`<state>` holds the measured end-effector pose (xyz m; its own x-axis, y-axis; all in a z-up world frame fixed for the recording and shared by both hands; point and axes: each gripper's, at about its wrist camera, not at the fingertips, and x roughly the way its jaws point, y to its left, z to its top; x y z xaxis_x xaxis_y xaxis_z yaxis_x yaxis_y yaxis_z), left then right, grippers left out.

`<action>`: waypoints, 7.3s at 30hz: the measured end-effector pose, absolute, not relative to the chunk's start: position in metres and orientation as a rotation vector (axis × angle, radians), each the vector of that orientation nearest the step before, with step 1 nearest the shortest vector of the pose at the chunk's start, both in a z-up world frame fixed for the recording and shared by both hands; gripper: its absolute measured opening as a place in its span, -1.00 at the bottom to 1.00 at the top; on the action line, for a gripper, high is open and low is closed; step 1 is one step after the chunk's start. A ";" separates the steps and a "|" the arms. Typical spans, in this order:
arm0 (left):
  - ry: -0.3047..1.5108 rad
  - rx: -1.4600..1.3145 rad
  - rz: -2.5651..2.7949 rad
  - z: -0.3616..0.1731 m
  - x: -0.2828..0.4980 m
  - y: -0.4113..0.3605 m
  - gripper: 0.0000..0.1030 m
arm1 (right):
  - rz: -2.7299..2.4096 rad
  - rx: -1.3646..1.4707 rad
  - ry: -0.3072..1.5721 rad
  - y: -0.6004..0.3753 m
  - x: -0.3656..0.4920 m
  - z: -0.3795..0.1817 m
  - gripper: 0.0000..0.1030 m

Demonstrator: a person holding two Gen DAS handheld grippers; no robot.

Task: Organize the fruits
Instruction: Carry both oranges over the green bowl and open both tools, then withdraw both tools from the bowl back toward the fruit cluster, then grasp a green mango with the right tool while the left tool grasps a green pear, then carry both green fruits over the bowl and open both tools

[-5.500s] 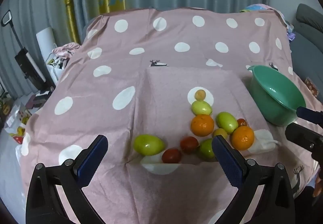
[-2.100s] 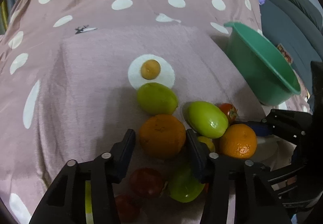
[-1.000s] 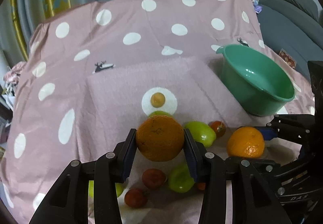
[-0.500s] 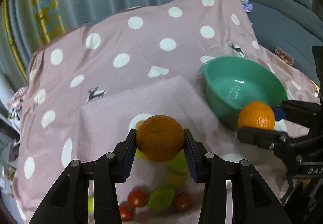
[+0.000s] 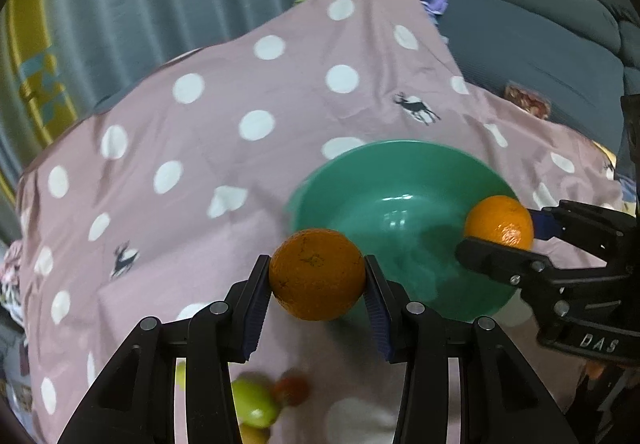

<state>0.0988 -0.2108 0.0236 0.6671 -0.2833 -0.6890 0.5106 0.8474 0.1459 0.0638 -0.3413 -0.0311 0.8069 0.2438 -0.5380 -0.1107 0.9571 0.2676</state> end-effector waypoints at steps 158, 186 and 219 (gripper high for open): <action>1.028 0.011 -0.390 -0.064 0.143 -0.053 -0.08 | 0.641 0.175 0.842 -0.199 0.092 -0.080 -0.26; 0.849 0.031 -0.420 0.019 0.095 -0.071 -0.08 | 0.601 0.198 0.685 -0.227 0.074 -0.039 -0.26; 0.865 0.252 -0.567 0.007 0.127 -0.226 -0.08 | 0.127 0.214 0.640 -0.338 0.076 -0.044 -0.25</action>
